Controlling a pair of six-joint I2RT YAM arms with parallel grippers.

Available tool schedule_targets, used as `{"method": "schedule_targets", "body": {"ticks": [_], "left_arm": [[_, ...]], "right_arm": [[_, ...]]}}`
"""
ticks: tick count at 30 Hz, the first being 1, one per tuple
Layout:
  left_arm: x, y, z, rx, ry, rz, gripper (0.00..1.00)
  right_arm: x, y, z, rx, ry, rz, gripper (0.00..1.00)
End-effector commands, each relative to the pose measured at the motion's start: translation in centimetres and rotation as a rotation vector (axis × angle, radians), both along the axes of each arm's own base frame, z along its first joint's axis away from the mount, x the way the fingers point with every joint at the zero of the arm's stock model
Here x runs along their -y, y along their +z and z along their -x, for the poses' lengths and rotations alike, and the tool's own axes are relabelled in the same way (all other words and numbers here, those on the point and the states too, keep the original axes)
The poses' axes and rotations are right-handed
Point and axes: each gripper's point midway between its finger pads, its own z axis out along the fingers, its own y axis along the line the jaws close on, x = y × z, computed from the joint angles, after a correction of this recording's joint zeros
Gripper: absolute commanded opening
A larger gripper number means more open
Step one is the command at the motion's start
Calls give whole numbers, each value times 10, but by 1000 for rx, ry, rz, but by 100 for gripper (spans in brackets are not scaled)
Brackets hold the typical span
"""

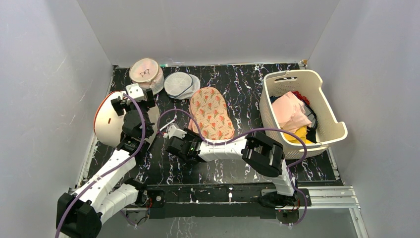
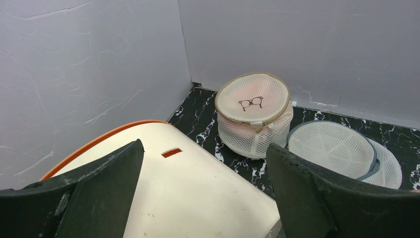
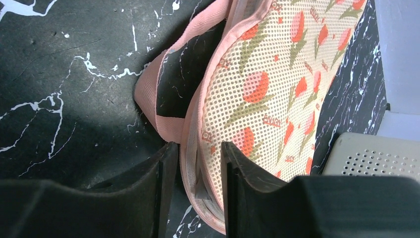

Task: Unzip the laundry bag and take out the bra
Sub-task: Open the laundry bag at the center of the board.

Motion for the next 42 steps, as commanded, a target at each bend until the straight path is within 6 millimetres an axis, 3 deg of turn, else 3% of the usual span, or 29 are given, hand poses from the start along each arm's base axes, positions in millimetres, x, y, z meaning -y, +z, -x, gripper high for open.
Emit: {"method": "schedule_targets", "body": {"ticks": [1,9,14,16,18,20,25,30,33,37,42], "left_arm": [[1,21,-2,55,-9,37,92],[3,19,-4,46,-11,37,92],[3,19,-4,45,-13,38,92],[3,18,-4,44,-13,38,92],[3,19,-4,46,-12,39,92],[3,19,-4,44,-13,38,92],[3,20,-3,48,-13,41,92],[3,21,-3,50,-17,46,92],[3,21,-3,47,-18,47,92],[4,20,-3,44,-20,50,92],[4,20,-3,43,-20,51,92]], "right_arm": [[2,15,-9,66,-42,-21,32],[5,6,-13,85,-68,5,21],[2,2,-14,67,-62,-15,32],[5,0,-15,69,-72,-5,28],[6,3,-16,78,-84,-7,19],[4,12,-17,83,-93,-34,11],[-7,55,-13,70,-98,-192,0],[-15,102,-9,-65,-122,-628,0],[12,103,-16,-148,-249,-905,0],[69,91,-37,-214,-540,-1229,0],[128,65,-36,-145,-794,-1249,0]]}}
